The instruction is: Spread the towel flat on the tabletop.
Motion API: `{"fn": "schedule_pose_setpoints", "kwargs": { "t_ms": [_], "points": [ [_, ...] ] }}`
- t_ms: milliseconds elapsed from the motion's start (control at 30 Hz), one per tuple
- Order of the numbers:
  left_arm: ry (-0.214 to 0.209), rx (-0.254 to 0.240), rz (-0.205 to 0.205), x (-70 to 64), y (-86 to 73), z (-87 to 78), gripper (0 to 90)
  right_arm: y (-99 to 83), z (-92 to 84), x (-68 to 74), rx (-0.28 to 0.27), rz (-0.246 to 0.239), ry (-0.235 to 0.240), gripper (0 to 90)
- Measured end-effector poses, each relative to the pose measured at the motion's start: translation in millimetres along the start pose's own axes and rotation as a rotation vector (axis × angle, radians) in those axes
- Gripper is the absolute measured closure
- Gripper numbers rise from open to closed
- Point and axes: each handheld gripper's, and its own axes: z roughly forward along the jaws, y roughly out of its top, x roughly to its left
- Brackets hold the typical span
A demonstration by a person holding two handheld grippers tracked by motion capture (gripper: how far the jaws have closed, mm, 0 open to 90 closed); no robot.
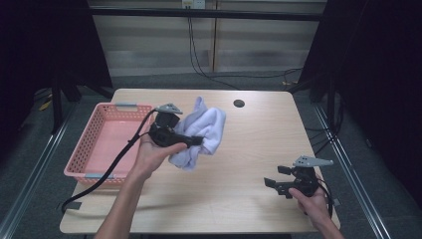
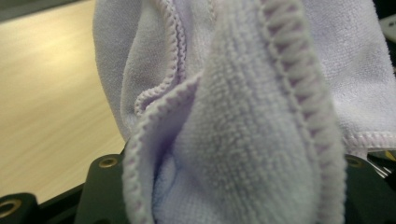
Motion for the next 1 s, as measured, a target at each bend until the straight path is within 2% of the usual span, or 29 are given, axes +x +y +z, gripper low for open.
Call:
{"fn": "schedule_pose_setpoints", "kwargs": {
  "t_ms": [67, 100, 167, 300, 367, 400, 433, 467, 500, 567, 600, 767, 833, 867, 933, 967, 1000],
  "points": [
    [-0.004, 0.039, -0.003, -0.6, -5.5, 15.9, 40.4, -0.1, 0.0, 0.7, 0.004, -0.001, 0.006, 18.8],
    [-0.004, 0.039, -0.003, -0.6, -5.5, 15.9, 39.7, -0.1, 0.0, 0.7, 0.004, -0.001, 0.006, 18.8],
    [0.018, 0.076, 0.003, -1.8, -14.2, 33.2, 38.6, -0.2, -0.4, 1.4, 0.008, -0.001, 0.005, 18.8],
    [-0.007, 0.125, -0.026, 2.0, -38.9, 67.6, 37.0, -0.2, -0.2, 1.2, 0.008, -0.003, 0.005, 18.8],
    [0.018, 0.188, 0.007, -0.3, -46.9, 84.2, 35.0, -0.4, 0.9, 0.9, 0.014, -0.003, 0.006, 18.8],
    [0.003, 0.212, 0.033, -1.0, -54.8, 96.4, 30.2, -0.4, 1.3, 1.4, 0.011, -0.01, 0.01, 18.8],
    [-0.01, 0.194, 0.029, -2.9, -57.6, 100.1, 27.2, -0.5, 1.4, 1.9, 0.012, -0.01, 0.01, 18.8],
    [-0.01, 0.194, 0.029, -2.9, -57.6, 100.1, 25.0, -0.5, 1.4, 1.9, 0.012, -0.01, 0.01, 18.8],
    [-0.007, 0.194, 0.067, -4.8, -58.4, 102.7, 21.2, -0.6, 1.6, 3.0, 0.016, -0.009, 0.013, 18.8],
    [-0.018, 0.184, 0.054, -4.1, -58.6, 102.6, 19.1, -0.6, 1.9, 3.1, 0.017, -0.011, 0.012, 18.8],
    [-0.03, 0.171, 0.042, -3.7, -59.0, 102.5, 14.7, -0.6, 2.8, 3.4, 0.018, -0.016, 0.016, 18.7],
    [-0.053, 0.139, 0.012, -3.1, -55.6, 94.8, 15.3, -0.4, 2.5, 3.5, 0.013, -0.018, 0.018, 18.6],
    [-0.045, 0.126, 0.026, -5.8, -53.6, 89.1, 15.5, -0.1, 2.3, 3.4, 0.013, -0.013, 0.016, 18.3],
    [-0.057, 0.117, 0.036, -7.3, -52.8, 85.3, 15.5, 0.2, 2.4, 3.5, 0.012, -0.012, 0.013, 18.4],
    [-0.056, 0.1, 0.057, -11.3, -51.5, 77.5, 15.8, 1.5, 2.7, 4.3, 0.007, -0.014, 0.006, 18.4],
    [-0.094, 0.061, 0.052, -12.2, -50.9, 69.0, 15.7, 2.8, 2.7, 4.9, 0.001, -0.016, 0.01, 18.4],
    [-0.112, 0.042, 0.047, -10.9, -51.0, 62.8, 15.7, 3.7, 3.0, 5.5, 0.001, -0.017, 0.012, 18.3]
  ]
}}
